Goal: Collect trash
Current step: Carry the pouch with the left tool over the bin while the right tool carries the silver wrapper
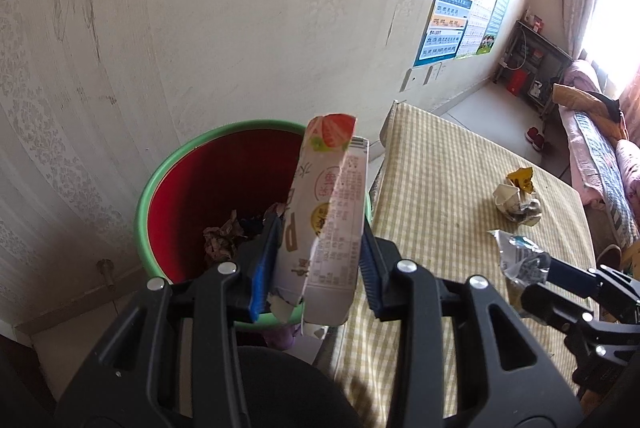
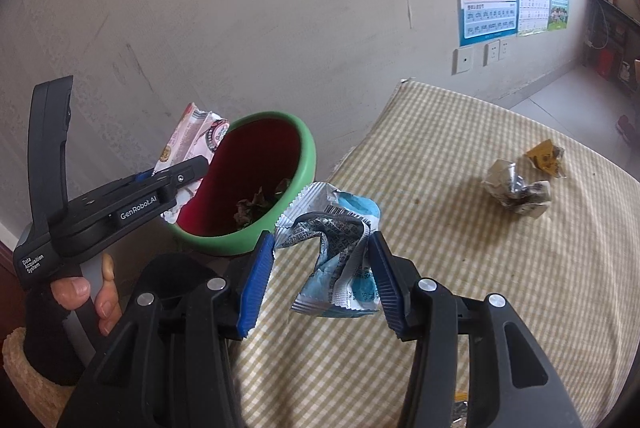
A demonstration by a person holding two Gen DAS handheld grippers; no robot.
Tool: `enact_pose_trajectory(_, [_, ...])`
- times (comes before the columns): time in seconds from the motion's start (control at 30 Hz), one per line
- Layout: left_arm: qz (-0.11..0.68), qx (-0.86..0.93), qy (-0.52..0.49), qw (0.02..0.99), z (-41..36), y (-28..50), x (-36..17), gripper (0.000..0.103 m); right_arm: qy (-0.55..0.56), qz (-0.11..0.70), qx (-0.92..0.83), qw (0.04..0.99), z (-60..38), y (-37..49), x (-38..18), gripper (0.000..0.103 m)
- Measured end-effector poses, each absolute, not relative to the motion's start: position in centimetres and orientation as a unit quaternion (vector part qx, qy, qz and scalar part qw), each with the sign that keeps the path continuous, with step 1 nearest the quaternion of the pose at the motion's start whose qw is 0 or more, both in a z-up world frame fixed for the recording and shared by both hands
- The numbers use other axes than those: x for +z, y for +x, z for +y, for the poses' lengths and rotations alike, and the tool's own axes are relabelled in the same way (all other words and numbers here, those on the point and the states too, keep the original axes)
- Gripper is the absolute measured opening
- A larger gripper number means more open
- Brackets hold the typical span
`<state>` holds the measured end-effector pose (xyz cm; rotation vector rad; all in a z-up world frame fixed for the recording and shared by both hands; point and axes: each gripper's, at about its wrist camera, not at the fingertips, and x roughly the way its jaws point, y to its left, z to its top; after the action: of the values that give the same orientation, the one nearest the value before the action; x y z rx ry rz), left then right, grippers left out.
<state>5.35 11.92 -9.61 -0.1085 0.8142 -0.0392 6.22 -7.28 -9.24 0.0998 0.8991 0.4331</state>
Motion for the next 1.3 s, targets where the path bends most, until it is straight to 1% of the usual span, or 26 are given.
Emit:
enact_pose_trajectory(0.93, [0.407,0.024,-0.057,0.911,17.4,7.3,-10.9,0.036,0.032,0.414,0.247,0.876,-0.9,11.5,-8.4,0.048])
enact_pose_trajectory(1.3, [0.419,0.032,-0.056,0.906,19.2,8.6,-12.0,0.036,0.040,0.421,0.260,0.868,1.3,13.8,-8.5,0.048])
